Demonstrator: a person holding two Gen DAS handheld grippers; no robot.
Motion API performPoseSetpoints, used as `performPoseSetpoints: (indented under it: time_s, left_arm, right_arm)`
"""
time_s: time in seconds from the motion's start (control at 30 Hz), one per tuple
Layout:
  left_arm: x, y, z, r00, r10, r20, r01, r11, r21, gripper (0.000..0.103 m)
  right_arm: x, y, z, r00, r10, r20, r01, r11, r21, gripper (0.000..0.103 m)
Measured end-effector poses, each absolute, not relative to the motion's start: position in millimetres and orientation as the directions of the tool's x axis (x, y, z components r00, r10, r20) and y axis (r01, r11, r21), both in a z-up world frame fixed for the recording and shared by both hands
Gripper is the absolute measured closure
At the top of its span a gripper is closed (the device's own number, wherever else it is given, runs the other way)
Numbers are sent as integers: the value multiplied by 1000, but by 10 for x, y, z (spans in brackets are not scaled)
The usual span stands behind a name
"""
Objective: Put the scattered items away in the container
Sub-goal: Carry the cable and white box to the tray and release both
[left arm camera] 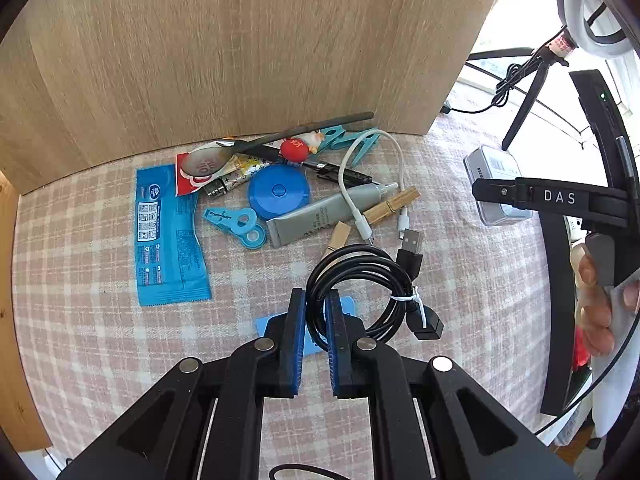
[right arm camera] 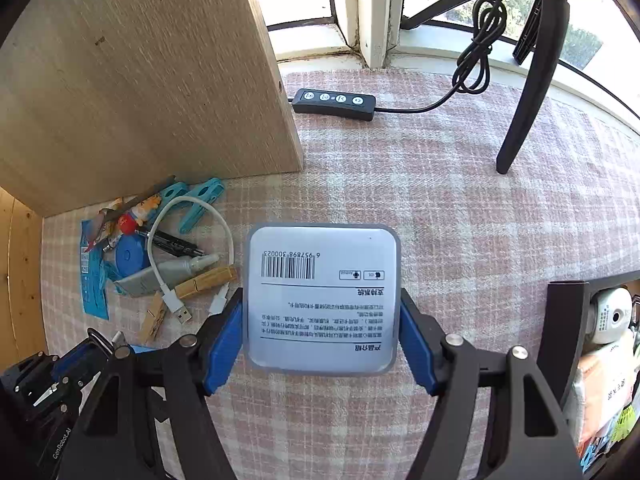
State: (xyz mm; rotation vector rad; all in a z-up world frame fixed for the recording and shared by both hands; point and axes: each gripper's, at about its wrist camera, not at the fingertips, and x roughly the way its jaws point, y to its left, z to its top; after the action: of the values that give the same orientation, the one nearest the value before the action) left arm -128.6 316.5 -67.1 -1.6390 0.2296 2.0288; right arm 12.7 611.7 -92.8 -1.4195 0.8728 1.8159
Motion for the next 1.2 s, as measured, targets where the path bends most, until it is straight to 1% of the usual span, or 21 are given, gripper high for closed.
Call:
performPoseSetpoints:
  time_s: [0.13, 0.3, 0.4, 0.5, 0.53, 0.73, 0.93, 1.13, 1.2]
  left_arm:
    - [-1012, 3374, -475, -151, 289, -945, -526, -833, -171, 94]
    - [-699, 3778, -314, -134, 331, -934, -595, -781, -191, 94]
    - [-467, 4132, -229, -109, 359, -927, -649, -732, -207, 94]
    - [-210, 4569, -182, -78, 385, -919, -708, -671, -221, 94]
    - [-108, 4713, -156, -65, 395, -916, -726, -648, -228, 94]
    - [534, 5554, -62, 16, 429, -903, -822, -508, -256, 94]
    - [1110, 6212, 18, 88, 442, -893, -874, -395, -282, 94]
    - [1501, 6646, 107, 113, 447, -887, -898, -336, -284, 94]
    - [1586, 6758, 151, 105, 456, -884, -899, -336, -281, 90]
  right_arm:
    - [438, 6059, -758, -197, 143, -970, -824, -560, 85, 35]
    - [990, 6065, -485, -217, 164, -962, -850, -516, 103, 35]
    - [1412, 6058, -357, -209, 190, -959, -870, -484, 93, 35]
    - [1852, 6111, -368, -192, 215, -958, -896, -436, 81, 35]
    - [1982, 6149, -453, -185, 226, -957, -904, -421, 75, 35]
    - [3148, 6315, -222, -113, 284, -952, -962, -272, 33, 35]
    - [3984, 6423, -174, -61, 305, -951, -989, -144, 17, 35]
    - [4483, 6450, -108, -31, 317, -948, -998, -59, 13, 34]
    - [4583, 6451, -72, -39, 330, -943, -998, -50, 24, 34]
